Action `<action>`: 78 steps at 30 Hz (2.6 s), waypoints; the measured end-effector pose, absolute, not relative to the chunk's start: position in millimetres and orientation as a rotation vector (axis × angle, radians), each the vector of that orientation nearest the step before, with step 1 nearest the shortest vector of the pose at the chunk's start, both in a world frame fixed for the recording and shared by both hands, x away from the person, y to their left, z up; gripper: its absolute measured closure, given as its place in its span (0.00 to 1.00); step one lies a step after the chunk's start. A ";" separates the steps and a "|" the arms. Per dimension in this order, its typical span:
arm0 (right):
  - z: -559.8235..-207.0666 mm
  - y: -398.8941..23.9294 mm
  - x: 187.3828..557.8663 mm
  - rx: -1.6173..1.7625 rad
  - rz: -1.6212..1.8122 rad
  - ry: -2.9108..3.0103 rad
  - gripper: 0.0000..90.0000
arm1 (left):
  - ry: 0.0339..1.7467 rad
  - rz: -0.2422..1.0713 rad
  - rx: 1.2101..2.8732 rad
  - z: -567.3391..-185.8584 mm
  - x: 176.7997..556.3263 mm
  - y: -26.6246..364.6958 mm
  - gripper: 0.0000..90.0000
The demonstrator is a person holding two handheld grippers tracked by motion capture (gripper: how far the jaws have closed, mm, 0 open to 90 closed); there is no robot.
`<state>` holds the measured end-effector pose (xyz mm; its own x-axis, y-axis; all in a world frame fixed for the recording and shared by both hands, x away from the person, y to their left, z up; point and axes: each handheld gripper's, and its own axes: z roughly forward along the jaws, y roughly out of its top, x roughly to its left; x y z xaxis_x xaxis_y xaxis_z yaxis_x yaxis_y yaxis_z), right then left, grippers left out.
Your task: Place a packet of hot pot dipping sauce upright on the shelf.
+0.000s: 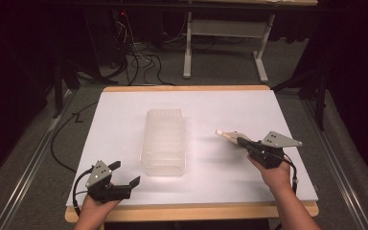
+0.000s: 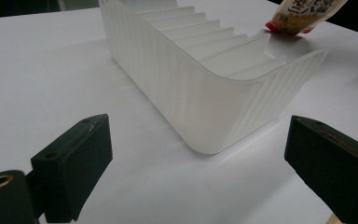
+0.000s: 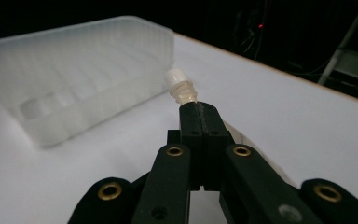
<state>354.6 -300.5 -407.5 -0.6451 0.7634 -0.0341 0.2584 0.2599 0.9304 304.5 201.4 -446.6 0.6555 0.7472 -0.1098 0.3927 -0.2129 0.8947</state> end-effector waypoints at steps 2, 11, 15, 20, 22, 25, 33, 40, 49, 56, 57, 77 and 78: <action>-402.2 -305.5 359.1 0.950 1.395 1.992 1.00 | 0.910 0.434 1.826 -445.9 303.1 201.5 0.09; -392.6 -332.3 373.8 1.105 1.451 1.793 1.00 | 0.918 0.438 1.821 -445.9 301.7 204.0 0.09; -394.1 -342.5 374.1 1.128 1.455 1.744 1.00 | 0.911 0.438 1.824 -445.7 301.4 203.0 0.09; -395.4 -347.5 375.9 1.140 1.446 1.727 0.98 | 0.911 0.438 1.831 -446.0 302.1 202.6 0.09; -395.7 -347.9 376.5 1.143 1.446 1.726 0.97 | 0.910 0.440 1.832 -446.3 302.0 202.0 0.09; -398.4 -348.2 378.9 1.156 1.446 1.743 0.88 | 0.906 0.438 1.838 -446.4 301.2 201.1 0.09; -413.6 -342.0 396.2 1.232 1.389 1.839 0.70 | 0.905 0.440 1.836 -445.9 301.6 201.9 0.09; -429.4 -344.1 403.3 1.271 1.350 1.854 0.85 | 0.905 0.438 1.836 -446.3 302.0 202.2 0.09; -427.4 -355.4 399.8 1.240 1.369 1.835 1.00 | 0.903 0.439 1.835 -445.8 301.4 201.8 0.09; -417.9 -354.3 389.7 1.165 1.423 1.852 1.00 | 0.903 0.444 1.833 -445.1 301.3 201.8 0.09; -416.9 -353.8 388.1 1.157 1.433 1.855 1.00 | 0.903 0.449 1.831 -445.0 301.1 201.8 0.09; -406.1 -332.4 369.9 1.002 1.565 1.979 1.00 | 0.916 0.459 1.808 -442.7 299.1 206.2 0.09; -405.5 -330.4 369.8 0.991 1.562 1.987 1.00 | 0.916 0.460 1.809 -442.7 299.5 206.2 0.09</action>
<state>369.8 -330.4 -405.5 -0.6558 0.7485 0.0979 0.2720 0.1134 0.9556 299.5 206.2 -442.7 0.6385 0.7633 -0.0988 0.3766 -0.1979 0.9050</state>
